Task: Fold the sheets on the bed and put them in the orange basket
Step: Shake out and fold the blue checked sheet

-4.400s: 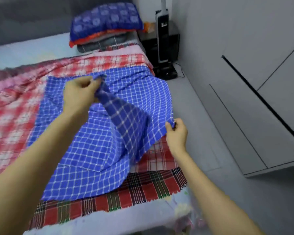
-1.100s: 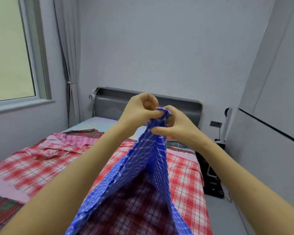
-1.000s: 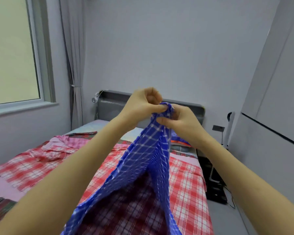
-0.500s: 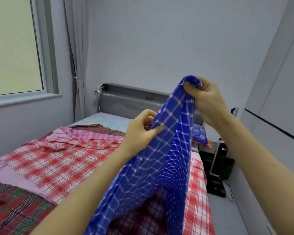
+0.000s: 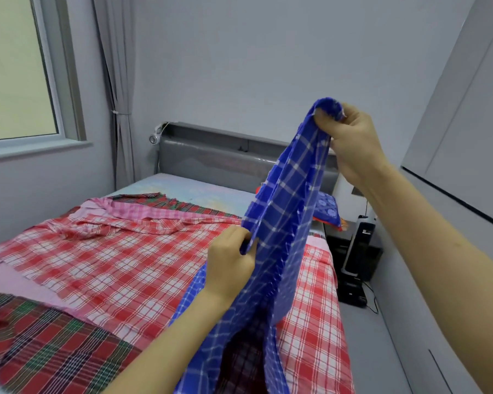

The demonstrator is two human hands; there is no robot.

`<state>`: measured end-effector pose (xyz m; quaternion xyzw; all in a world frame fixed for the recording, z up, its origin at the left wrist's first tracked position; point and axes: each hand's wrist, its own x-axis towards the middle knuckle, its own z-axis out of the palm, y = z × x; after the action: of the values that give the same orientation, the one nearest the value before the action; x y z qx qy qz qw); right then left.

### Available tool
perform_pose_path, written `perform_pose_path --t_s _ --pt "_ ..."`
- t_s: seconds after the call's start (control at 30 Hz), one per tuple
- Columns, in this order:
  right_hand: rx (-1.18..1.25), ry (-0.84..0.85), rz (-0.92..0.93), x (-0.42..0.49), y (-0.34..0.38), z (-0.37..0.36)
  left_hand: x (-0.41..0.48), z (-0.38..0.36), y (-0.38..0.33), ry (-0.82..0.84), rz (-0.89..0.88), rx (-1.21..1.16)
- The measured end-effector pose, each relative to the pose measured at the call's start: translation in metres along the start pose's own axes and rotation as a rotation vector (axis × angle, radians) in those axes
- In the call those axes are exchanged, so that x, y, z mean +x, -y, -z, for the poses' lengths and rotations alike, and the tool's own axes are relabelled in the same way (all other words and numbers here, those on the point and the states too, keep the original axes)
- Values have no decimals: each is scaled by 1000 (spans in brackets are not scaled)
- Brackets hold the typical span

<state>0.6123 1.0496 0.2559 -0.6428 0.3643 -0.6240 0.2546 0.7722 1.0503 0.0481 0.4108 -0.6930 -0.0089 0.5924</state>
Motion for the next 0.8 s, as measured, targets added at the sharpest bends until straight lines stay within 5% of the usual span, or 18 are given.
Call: perform_pose_path --t_s 0.17,0.33,0.53,0.6,0.7,0.8 --pt "40 -81 -12 2 0 18 -11 7 4 48 109 29" --pt "152 -140 -45 -3 -7 50 3 29 7 159 411 -82" --pt "189 -357 -197 -13 -42 100 37 54 -23 127 455 -296" --pt "177 -470 -313 -22 -62 117 55 64 -39 254 431 -344" --pt "-50 -465 -554 -45 -101 137 79 70 -55 581 400 -391" --pt "-670 -162 -649 -72 -117 137 94 67 -62 750 368 -364"
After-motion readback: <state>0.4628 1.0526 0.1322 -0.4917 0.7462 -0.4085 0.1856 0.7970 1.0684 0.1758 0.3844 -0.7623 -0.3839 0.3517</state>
